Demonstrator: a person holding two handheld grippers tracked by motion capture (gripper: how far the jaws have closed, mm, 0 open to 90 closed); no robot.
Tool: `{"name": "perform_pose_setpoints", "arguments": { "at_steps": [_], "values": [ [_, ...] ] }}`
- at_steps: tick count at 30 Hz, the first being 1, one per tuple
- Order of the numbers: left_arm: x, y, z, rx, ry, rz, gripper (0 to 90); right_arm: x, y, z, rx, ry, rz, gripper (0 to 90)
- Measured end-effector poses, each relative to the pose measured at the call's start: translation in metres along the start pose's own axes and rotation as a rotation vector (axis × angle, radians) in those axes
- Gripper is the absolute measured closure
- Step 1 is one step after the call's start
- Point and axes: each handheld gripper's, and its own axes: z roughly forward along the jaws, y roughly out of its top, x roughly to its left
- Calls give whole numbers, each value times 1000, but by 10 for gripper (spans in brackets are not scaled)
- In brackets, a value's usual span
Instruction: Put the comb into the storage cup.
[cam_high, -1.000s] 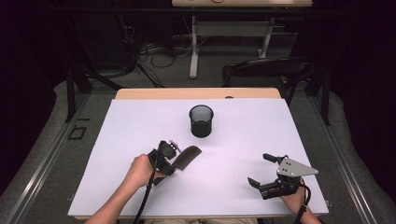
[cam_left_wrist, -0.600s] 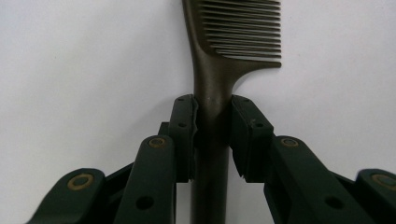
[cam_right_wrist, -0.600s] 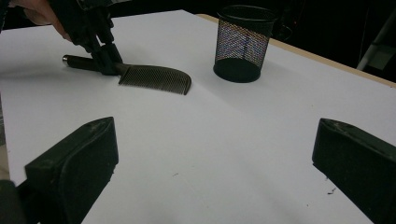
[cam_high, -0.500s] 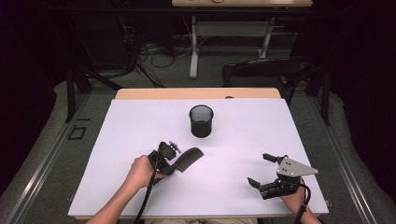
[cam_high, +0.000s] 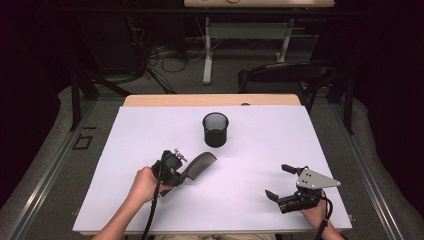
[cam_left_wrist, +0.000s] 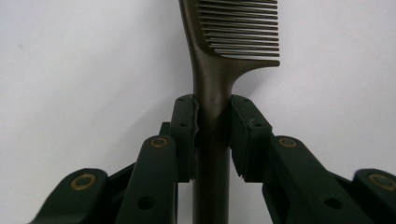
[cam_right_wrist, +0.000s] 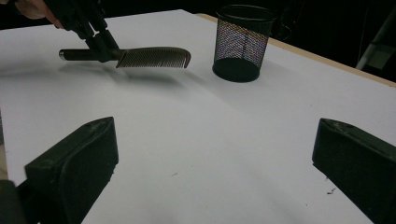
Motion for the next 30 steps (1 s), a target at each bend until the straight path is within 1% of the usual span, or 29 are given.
{"name": "perform_pose_setpoints", "arguments": {
  "at_steps": [3, 4, 8, 10, 11, 12, 13, 15, 16, 17, 18, 19, 25, 26, 30],
  "values": [
    [0, -3, -4, -43, 0, 2, 725, 0, 0, 1, -3, 1, 1, 0],
    [0, -3, -6, -56, 0, 8, 726, 0, 0, 1, -3, 0, 1, 0],
    [1, -6, -10, -115, -3, -1, 725, 0, 0, 1, -1, 0, 1, 0],
    [1, -7, -12, -142, -6, 3, 726, 0, 0, 0, -3, -1, 1, 0],
    [2, -8, -13, -155, -8, -2, 726, 0, 0, 1, -3, -1, 2, 0],
    [2, -8, -14, -168, -3, 2, 726, 0, 0, 1, -1, -1, 2, 0],
    [2, -9, -15, -182, -7, -1, 725, 0, -1, 1, 2, 0, 9, 0],
    [3, -11, -16, -214, -11, -7, 725, 0, -1, 0, -1, 0, 3, 0],
    [3, -12, -17, -230, -20, -2, 726, 0, 0, 0, -2, 0, 2, 0],
    [4, -13, -17, -245, -21, -10, 725, 0, 0, 0, -2, 0, 1, 0],
    [4, -14, -17, -258, -17, -6, 725, 0, -1, 0, -1, 1, 3, 0],
    [4, -16, -18, -273, -24, -4, 725, 0, -1, 0, -1, 0, 2, 0],
    [5, -20, -20, -329, -17, -9, 726, 0, 0, 0, -2, 2, 1, 0],
    [5, -20, -20, -332, -21, -14, 726, 0, 0, 0, -2, 3, 1, 0],
    [6, -22, -19, -358, -9, -16, 725, 0, -1, 0, 2, 3, 6, 0]
  ]
}}
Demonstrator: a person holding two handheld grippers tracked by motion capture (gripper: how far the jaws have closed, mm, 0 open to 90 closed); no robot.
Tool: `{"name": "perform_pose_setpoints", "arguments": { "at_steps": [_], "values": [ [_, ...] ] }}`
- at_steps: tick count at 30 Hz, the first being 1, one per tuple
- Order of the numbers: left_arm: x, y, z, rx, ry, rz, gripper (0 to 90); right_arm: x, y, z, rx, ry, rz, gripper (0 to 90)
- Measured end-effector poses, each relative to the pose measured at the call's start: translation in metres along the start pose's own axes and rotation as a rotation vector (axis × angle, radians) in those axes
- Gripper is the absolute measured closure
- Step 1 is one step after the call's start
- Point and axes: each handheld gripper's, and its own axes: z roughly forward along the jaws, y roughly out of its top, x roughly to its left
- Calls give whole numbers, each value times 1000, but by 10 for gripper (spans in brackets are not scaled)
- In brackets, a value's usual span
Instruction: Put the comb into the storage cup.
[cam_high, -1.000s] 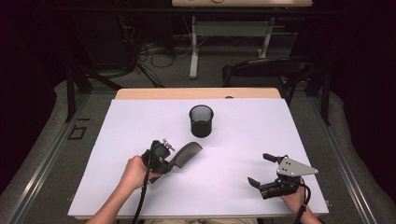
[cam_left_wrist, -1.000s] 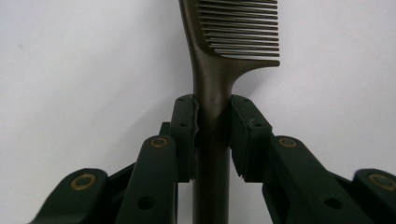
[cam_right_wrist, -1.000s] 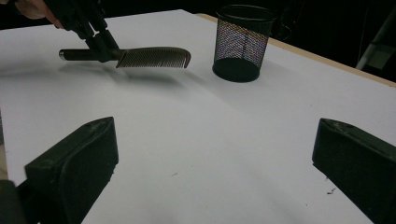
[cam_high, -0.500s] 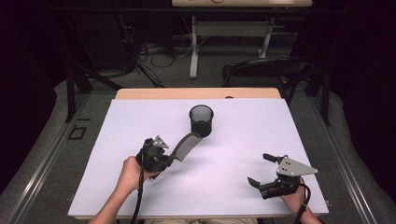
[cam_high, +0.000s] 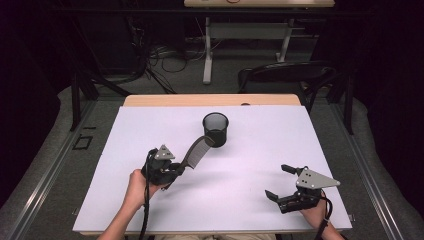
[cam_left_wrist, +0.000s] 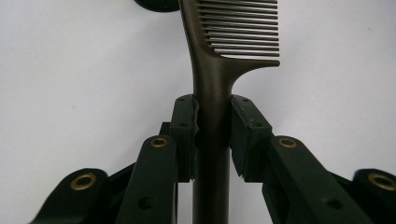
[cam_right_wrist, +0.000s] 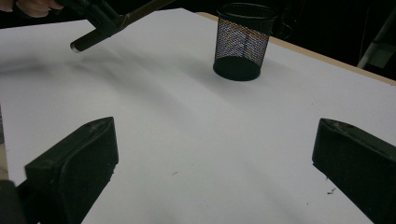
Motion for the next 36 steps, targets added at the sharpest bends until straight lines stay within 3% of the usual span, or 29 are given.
{"name": "perform_pose_setpoints", "arguments": {
  "at_steps": [13, 36],
  "values": [
    [3, -5, -6, -129, 28, 0, 726, 0, 0, 0, 1, 1, 4, 0],
    [10, -12, -6, -258, 90, -24, 726, -1, 0, 0, -4, 2, 4, 0]
  ]
}}
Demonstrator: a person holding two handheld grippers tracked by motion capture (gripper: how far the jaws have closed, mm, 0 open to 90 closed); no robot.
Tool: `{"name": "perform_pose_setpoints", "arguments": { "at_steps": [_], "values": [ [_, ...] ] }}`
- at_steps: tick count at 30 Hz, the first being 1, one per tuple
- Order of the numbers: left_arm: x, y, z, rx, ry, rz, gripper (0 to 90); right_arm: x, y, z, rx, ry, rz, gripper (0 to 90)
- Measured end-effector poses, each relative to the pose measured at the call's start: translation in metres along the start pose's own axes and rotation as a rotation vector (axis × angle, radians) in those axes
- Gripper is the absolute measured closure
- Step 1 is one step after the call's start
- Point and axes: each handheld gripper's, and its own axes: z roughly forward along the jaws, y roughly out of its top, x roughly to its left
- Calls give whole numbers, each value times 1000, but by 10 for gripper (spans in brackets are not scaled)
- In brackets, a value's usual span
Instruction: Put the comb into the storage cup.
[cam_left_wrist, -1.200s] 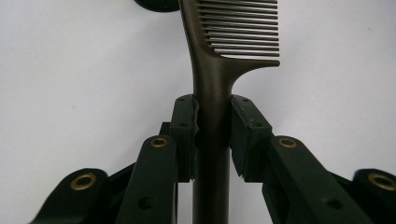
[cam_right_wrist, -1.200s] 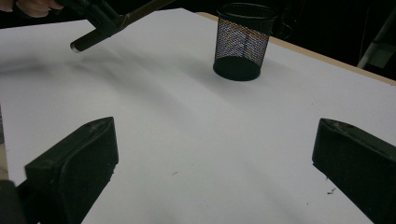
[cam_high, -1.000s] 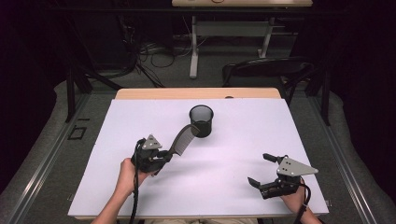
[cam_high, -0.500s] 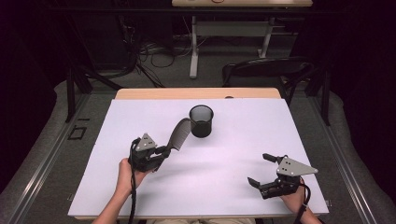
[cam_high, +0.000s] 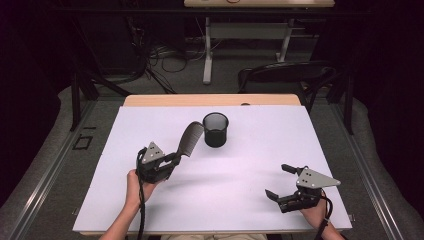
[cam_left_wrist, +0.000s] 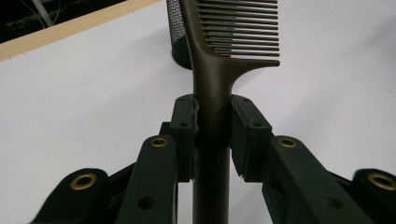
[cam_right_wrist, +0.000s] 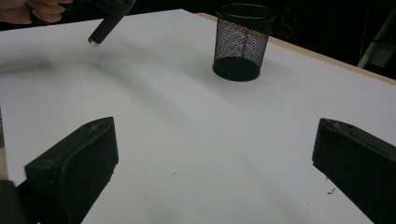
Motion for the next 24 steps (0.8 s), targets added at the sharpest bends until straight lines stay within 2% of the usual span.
{"name": "perform_pose_setpoints", "arguments": {
  "at_steps": [24],
  "values": [
    [1, 3, -3, -108, 47, -27, 726, 0, 1, 0, 8, -4, -1, 0]
  ]
}}
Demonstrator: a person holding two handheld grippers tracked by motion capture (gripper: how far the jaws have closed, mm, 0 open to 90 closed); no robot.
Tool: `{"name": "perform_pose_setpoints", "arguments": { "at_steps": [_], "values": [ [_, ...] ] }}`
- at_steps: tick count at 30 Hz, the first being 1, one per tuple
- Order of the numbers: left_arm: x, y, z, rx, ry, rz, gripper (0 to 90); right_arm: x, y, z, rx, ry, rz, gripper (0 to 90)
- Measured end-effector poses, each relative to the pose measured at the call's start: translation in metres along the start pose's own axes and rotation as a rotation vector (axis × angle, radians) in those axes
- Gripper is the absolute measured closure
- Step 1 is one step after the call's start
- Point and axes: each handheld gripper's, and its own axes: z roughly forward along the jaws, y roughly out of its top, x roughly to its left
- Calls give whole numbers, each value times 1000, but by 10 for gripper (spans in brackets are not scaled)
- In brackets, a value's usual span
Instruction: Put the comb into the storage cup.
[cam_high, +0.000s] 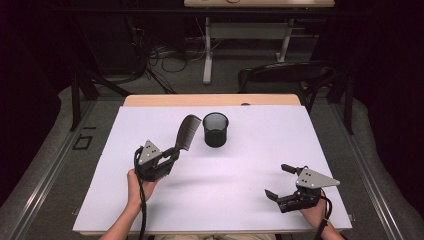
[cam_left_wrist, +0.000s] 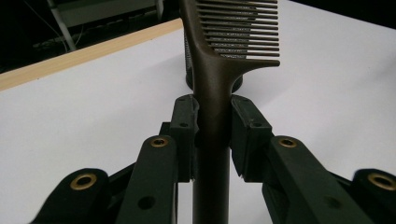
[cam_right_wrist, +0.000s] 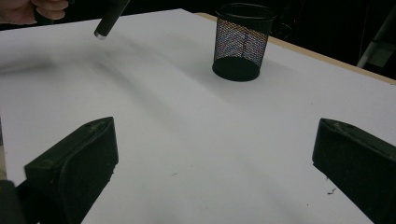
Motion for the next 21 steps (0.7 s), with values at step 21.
{"name": "perform_pose_setpoints", "arguments": {
  "at_steps": [21],
  "values": [
    [8, 10, 5, -58, 27, -36, 726, -1, -1, 1, 4, -4, 7, 0]
  ]
}}
